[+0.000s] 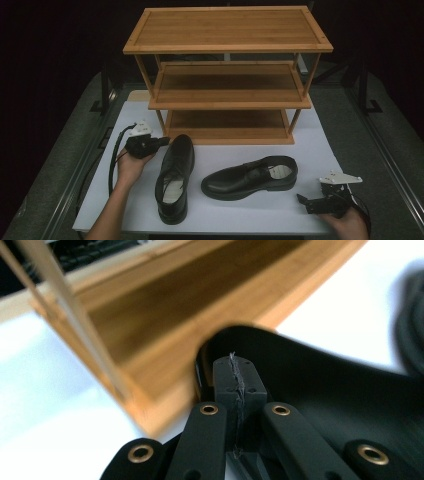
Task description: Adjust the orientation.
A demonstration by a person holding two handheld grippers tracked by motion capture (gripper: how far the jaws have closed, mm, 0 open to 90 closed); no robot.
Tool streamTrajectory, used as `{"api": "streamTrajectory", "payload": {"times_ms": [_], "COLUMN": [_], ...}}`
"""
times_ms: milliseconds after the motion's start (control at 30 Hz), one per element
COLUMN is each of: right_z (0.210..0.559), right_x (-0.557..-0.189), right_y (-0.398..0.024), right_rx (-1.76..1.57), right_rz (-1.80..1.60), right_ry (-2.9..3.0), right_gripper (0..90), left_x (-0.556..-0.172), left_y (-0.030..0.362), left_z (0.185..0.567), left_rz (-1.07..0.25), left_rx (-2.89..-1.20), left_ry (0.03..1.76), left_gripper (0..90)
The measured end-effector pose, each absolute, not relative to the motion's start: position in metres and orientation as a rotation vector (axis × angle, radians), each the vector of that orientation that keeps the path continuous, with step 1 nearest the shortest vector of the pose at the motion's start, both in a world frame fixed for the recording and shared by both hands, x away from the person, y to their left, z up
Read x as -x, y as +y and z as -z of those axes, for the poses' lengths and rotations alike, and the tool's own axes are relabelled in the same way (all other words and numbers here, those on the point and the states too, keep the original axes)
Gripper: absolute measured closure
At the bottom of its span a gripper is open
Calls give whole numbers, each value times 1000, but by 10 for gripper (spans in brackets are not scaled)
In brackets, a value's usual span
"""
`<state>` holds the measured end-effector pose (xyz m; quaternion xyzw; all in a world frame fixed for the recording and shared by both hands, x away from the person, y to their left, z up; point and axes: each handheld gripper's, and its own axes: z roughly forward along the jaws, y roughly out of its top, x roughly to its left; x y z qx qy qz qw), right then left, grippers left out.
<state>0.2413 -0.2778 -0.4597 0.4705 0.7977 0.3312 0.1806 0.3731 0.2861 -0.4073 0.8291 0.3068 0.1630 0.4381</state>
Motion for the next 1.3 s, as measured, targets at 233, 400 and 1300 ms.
{"api": "streamTrajectory", "payload": {"times_ms": [233, 400, 1300], "right_z": [460, 459, 460], "right_x": [-241, -241, -241], "right_y": [-278, -278, -278], "right_rx": [-1329, -1332, -1329], "right_rz": [-934, -933, -933], "right_ry": [2255, 2256, 2256], "right_gripper": [0, 0, 0], "left_x": [-327, -316, -282], "left_y": [305, 302, 286], "left_z": [418, 430, 433], "left_rz": [-373, -317, -224], "left_rx": [-2120, -2188, -2211], "left_ry": [798, 789, 730], "left_gripper": [900, 900, 900]}}
